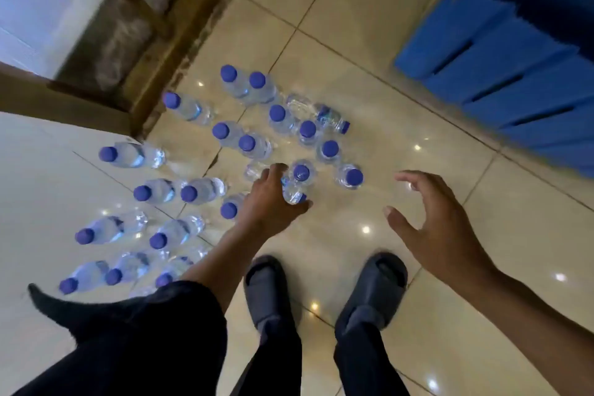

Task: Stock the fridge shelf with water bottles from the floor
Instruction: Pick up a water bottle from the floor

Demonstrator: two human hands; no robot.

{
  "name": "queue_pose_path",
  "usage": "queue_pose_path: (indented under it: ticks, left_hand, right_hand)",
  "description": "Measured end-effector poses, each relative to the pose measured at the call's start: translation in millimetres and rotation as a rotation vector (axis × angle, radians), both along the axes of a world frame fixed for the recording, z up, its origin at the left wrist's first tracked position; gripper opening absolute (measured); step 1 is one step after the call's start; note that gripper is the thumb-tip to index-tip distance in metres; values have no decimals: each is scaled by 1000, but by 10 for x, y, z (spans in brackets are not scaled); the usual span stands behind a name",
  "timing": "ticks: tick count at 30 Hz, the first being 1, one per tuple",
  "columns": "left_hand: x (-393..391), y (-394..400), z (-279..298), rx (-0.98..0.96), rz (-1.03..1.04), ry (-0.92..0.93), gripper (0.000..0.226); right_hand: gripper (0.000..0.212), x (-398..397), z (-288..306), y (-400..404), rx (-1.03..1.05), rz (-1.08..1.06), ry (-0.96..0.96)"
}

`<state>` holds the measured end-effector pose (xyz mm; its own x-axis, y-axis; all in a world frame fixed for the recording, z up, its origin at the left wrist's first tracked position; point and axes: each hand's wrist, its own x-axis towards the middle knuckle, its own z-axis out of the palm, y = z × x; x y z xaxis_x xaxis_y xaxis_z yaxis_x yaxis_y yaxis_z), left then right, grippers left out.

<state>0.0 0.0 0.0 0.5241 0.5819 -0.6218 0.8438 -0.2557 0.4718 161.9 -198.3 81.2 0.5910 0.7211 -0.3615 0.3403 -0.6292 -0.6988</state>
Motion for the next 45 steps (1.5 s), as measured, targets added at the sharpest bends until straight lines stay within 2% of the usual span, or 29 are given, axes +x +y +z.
queue_pose_path:
  ticks: [4, 7, 11, 14, 17, 20, 24, 28, 31, 34, 40, 45]
  left_hand:
    - [168, -131, -697, -10, 153, -63, 85]
    - [269, -211, -994, 33, 332, -163, 66]
    - [244, -215, -993, 38, 419, -264, 46]
    - [85, -142, -610, 46, 371, -312, 42]
    - [-30, 29, 61, 22, 358, -365, 43]
    - [-43, 226, 1030, -32, 376, -436, 46]
    - [152, 379, 2690, -101, 479, -631, 35]
    - [546, 516, 4335, -80, 589, -901, 23]
    - [893, 665, 5364, -210, 711, -1118, 31]
    - [1247, 794, 6279, -322, 683, -1259, 44]
    - [1662, 894, 7571, -575, 557, -1397, 40]
    - [1727, 897, 8059, -560, 530, -1429, 33]
  right_hand:
    - [46, 132, -674, 107, -49, 12, 9]
    - [45, 137, -1001, 92, -30, 20, 21]
    - [44, 103, -1083, 59, -9, 34, 40]
    - [44, 76, -845, 67, 0, 45, 50]
    - [43, 74, -332, 177, 24, 61, 40]
    - [45, 145, 524, 414, 51, 147, 5]
    - [46, 442, 2109, 805, 110, 298, -163]
    - [45, 888, 3714, 1146, 215, 307, -406]
    - [45, 1225, 4777, 1327, 307, 257, -549]
    - [43, 1529, 5678, 1412, 392, 195, -667]
    - [40, 1878, 6780, 1421, 433, 222, -928]
    - [43, 2061, 7266, 1339, 246, 348, -1307]
